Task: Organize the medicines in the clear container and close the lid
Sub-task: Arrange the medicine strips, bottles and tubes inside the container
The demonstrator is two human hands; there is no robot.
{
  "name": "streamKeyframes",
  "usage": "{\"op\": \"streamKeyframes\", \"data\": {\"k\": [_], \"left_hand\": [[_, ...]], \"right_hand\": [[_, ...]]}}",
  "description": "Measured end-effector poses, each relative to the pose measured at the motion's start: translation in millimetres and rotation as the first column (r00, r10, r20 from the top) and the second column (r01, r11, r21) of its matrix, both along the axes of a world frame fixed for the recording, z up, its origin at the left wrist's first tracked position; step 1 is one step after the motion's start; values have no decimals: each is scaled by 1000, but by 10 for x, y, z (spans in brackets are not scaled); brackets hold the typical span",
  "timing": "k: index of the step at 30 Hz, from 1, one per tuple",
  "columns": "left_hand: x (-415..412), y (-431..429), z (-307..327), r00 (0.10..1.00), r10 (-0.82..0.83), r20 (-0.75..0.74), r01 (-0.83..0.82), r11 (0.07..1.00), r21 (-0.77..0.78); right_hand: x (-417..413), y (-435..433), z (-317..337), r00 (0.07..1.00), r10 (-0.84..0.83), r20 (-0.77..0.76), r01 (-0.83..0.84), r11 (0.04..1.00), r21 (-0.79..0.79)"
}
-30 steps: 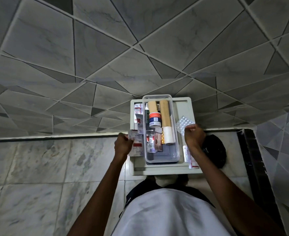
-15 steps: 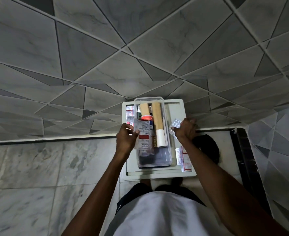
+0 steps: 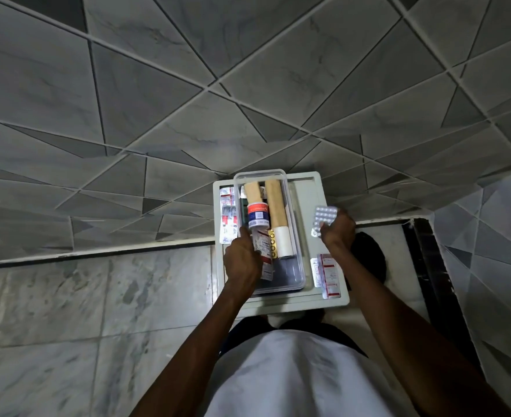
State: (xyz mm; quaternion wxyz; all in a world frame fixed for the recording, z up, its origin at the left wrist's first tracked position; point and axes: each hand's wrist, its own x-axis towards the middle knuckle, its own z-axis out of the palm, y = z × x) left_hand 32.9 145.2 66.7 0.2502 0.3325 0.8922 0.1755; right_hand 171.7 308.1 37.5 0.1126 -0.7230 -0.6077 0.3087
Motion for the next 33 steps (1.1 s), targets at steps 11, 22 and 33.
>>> {"op": "streamKeyframes", "data": {"k": [11, 22, 33], "left_hand": [[7, -100, -75, 996, 85, -2, -84, 995, 46], [-37, -274, -157, 998, -8, 62, -6, 975, 223], [-159, -315, -213, 997, -27, 75, -2, 933, 359]], "right_hand": [[-191, -677, 541, 908, 356, -220, -359, 933, 27], [-227, -1235, 350, 782, 583, 221, -614, 782, 106], [-277, -1355, 179, 706, 702, 94, -706, 708, 4]]}}
